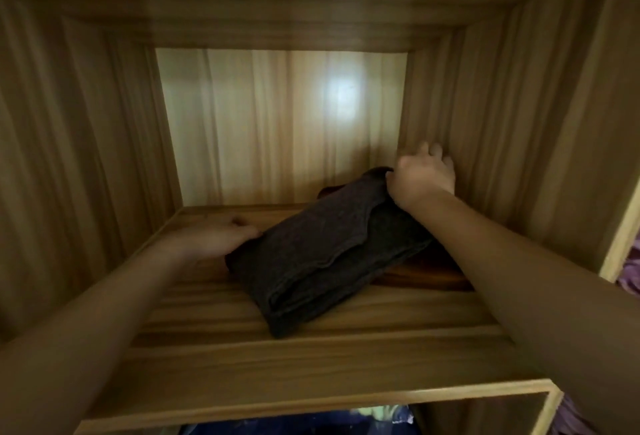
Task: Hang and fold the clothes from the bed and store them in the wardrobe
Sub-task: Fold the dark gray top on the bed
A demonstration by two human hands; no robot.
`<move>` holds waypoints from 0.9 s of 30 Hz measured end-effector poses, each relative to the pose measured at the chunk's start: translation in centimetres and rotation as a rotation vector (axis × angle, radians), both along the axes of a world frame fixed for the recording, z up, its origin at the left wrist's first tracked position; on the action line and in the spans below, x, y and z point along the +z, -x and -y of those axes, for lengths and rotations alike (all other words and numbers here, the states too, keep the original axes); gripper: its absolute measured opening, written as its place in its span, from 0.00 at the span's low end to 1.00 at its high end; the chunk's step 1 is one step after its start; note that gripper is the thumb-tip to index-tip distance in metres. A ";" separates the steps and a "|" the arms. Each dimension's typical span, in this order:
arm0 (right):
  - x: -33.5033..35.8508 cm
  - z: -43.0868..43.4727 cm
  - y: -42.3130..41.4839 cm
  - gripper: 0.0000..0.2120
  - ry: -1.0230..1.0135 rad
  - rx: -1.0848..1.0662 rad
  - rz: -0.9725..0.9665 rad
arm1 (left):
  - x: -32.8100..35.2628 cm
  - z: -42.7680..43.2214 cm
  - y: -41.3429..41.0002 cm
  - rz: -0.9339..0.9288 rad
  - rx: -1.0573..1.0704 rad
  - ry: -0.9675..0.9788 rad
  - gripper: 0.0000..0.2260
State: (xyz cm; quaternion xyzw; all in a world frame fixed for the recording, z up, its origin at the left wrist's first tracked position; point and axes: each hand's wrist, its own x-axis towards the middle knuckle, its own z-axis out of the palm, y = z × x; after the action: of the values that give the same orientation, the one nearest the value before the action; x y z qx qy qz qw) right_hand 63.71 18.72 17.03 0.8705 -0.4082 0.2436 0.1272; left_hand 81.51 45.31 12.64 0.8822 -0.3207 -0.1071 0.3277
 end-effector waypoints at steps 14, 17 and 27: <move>-2.2 -8.1 5.2 0.35 -1.072 0.159 0.449 | 1.9 7.9 -1.8 -0.475 -0.363 -0.135 0.21; -2.1 -8.7 4.4 0.46 -1.181 0.221 0.668 | 3.3 7.9 -2.0 -0.505 -0.369 -0.137 0.22; -2.2 -7.4 4.0 0.26 -1.298 0.356 1.095 | 3.3 9.1 -1.6 -0.508 -0.489 -0.025 0.33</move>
State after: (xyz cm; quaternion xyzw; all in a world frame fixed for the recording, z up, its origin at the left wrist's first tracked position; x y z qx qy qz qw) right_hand 59.72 26.08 14.88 0.5821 -0.3278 0.3635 -0.6493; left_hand 83.08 36.16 15.93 0.7284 -0.4294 -0.4024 0.3508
